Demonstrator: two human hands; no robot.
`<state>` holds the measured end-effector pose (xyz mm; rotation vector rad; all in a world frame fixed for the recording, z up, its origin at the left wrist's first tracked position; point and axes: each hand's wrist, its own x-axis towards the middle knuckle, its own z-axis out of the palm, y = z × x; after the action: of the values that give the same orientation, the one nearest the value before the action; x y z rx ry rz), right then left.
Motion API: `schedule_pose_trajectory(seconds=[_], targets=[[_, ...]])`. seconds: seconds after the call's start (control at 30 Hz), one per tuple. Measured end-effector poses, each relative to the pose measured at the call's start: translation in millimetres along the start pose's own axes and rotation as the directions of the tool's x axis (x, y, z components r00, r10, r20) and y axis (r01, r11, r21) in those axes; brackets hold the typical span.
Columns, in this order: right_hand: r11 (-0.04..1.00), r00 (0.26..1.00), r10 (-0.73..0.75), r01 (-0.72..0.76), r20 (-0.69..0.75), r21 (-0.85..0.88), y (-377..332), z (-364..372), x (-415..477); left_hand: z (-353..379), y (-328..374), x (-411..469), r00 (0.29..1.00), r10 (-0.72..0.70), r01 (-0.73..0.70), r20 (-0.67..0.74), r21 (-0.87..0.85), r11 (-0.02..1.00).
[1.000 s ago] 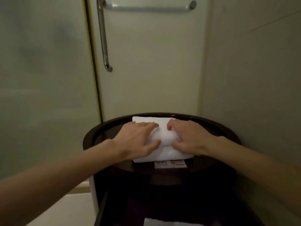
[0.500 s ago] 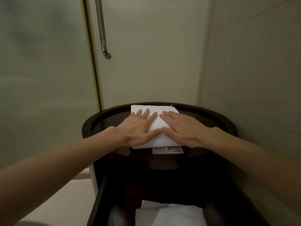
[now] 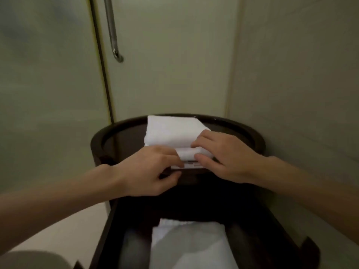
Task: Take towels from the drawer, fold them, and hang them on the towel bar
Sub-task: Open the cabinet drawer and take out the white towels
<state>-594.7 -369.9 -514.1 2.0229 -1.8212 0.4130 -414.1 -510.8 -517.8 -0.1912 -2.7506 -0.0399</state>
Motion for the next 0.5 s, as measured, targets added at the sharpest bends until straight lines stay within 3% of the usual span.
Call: schedule_pose_trajectory(seconds=[0.1, 0.3, 0.5], targets=[[0.999, 0.995, -0.033, 0.032, 0.095, 0.006, -14, 4, -18, 24, 28, -20, 0.991, 0.060, -0.041, 0.123, -0.151, 0.988], [0.997, 0.967, -0.068, 0.073, 0.245, -0.014, -37, 16, -40, 75, 54, -42, 0.885, 0.077, -0.004, 0.459, -0.159, 0.987], [0.991, 0.924, -0.128, 0.132, 0.359, 0.016, -50, 32, -58, 91, 66, -46, 0.814, 0.088, -0.024, 0.574, -0.118, 0.993]])
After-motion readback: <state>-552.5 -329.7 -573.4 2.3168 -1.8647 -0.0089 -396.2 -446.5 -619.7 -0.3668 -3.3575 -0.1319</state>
